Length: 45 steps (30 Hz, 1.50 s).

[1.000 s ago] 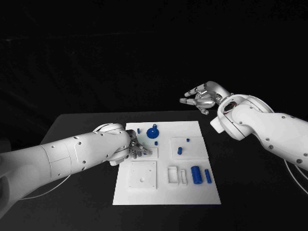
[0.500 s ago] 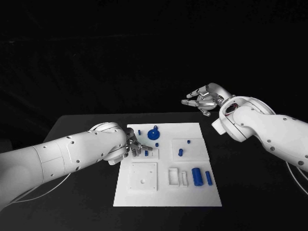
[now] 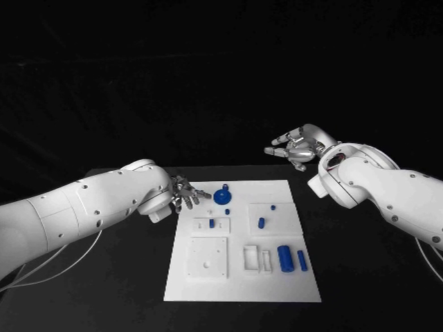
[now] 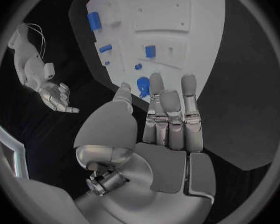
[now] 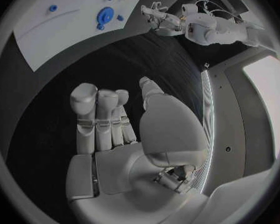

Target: Assemble the parts on the task board

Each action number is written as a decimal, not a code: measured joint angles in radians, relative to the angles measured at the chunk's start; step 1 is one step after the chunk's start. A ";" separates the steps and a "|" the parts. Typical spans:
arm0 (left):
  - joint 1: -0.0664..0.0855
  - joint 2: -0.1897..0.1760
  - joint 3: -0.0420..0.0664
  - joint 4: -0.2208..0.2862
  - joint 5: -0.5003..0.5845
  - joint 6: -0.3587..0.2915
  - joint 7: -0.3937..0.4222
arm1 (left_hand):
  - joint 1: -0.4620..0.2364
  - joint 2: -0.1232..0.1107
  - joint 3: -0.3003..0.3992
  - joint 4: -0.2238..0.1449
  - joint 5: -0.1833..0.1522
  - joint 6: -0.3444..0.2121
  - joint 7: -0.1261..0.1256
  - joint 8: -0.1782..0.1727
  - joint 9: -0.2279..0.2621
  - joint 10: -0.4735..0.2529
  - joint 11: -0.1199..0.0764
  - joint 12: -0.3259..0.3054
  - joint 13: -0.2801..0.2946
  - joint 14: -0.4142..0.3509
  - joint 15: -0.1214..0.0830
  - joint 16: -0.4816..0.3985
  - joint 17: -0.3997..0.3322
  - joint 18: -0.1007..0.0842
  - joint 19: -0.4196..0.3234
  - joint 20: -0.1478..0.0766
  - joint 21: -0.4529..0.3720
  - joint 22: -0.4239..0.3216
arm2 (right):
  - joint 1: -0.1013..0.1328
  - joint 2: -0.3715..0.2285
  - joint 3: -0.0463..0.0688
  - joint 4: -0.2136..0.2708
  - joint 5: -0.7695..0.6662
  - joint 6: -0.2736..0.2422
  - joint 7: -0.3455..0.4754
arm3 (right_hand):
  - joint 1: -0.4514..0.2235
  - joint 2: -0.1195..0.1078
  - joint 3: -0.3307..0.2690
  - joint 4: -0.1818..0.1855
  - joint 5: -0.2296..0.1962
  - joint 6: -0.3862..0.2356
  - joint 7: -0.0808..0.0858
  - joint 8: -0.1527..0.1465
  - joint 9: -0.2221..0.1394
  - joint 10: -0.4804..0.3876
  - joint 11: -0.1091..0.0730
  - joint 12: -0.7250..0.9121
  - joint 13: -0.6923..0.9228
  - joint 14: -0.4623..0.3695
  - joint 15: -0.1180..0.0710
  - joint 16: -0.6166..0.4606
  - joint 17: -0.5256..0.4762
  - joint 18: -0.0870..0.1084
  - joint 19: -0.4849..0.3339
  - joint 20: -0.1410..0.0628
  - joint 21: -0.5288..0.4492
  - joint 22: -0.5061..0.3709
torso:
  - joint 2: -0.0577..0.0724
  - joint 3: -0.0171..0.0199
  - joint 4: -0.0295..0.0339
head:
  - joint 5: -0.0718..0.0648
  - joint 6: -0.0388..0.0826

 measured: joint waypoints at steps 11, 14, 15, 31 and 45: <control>0.023 0.094 0.002 -0.227 0.032 0.042 0.036 | 0.031 0.058 -0.049 -0.062 0.057 -0.020 0.013 0.000 -0.132 -0.007 0.007 0.011 -0.006 -0.003 0.003 0.000 -0.004 0.000 0.003 0.003 -0.016 0.000 | 0.000 0.009 0.000 -0.001 0.001 0.000 0.000 | 0.000 0.000 -0.003 -0.003 0.000 0.000 0.000 0.000 0.000 0.000 0.000 0.000 0.000 0.000 0.000 0.000 0.000 0.000 0.000 0.000 0.000 0.000 | 0.009 0.0051 -0.0061 | 0.006 0.012; 0.024 0.122 0.002 -0.278 0.033 0.059 0.048 | 0.035 0.062 -0.051 -0.068 0.057 -0.020 0.013 0.000 -0.142 -0.011 0.010 0.011 -0.007 -0.003 0.003 0.000 -0.004 0.000 0.003 0.003 -0.016 0.000 | 0.000 0.010 0.000 0.001 0.001 0.000 0.000 | 0.000 0.000 -0.003 -0.003 0.000 0.000 0.000 0.000 0.000 0.000 0.000 0.000 0.000 0.000 0.000 0.000 0.000 0.000 0.000 0.000 0.000 0.000 | 0.014 0.0077 -0.0085 | 0.007 0.017; 0.025 0.130 0.002 -0.292 0.033 0.065 0.051 | 0.035 0.062 -0.051 -0.067 0.057 -0.022 0.015 0.000 -0.143 -0.014 0.008 0.011 -0.007 -0.003 0.003 0.000 -0.004 0.000 0.003 0.003 -0.016 0.000 | 0.000 0.010 0.000 0.001 0.001 0.000 0.000 | 0.000 0.000 -0.003 -0.003 0.000 0.000 0.000 0.000 0.000 0.000 0.000 0.000 0.000 0.000 0.000 0.000 0.000 0.000 0.000 0.000 0.000 0.000 | 0.016 0.0085 -0.0092 | 0.007 0.019; 0.011 0.211 -0.015 -0.447 0.029 0.135 0.083 | 0.027 0.070 -0.054 -0.070 0.057 -0.027 0.020 0.000 -0.162 -0.018 0.011 0.016 -0.007 -0.003 0.003 0.004 -0.004 0.000 0.003 0.003 -0.016 0.000 | 0.000 0.017 0.000 0.012 0.000 0.000 0.000 | 0.000 0.000 -0.006 -0.006 0.004 0.000 0.000 0.000 0.000 0.000 0.000 0.000 0.000 0.000 0.000 0.000 0.000 0.000 0.000 0.000 0.000 0.000 | 0.044 0.0229 -0.0148 | 0.009 0.040; 0.007 0.222 -0.017 -0.493 0.023 0.147 0.100 | 0.023 0.074 -0.059 -0.065 0.057 -0.029 0.017 0.000 -0.167 -0.025 0.011 0.016 -0.007 -0.007 0.007 0.004 -0.006 0.000 0.003 0.003 -0.016 0.000 | 0.000 0.022 0.000 0.012 0.000 0.000 0.000 | 0.000 0.000 -0.006 -0.006 0.004 0.000 0.000 0.000 0.000 0.000 0.000 0.000 0.000 0.000 0.000 0.000 0.000 0.000 0.000 0.000 0.000 0.000 | 0.056 0.0277 -0.0166 | 0.010 0.045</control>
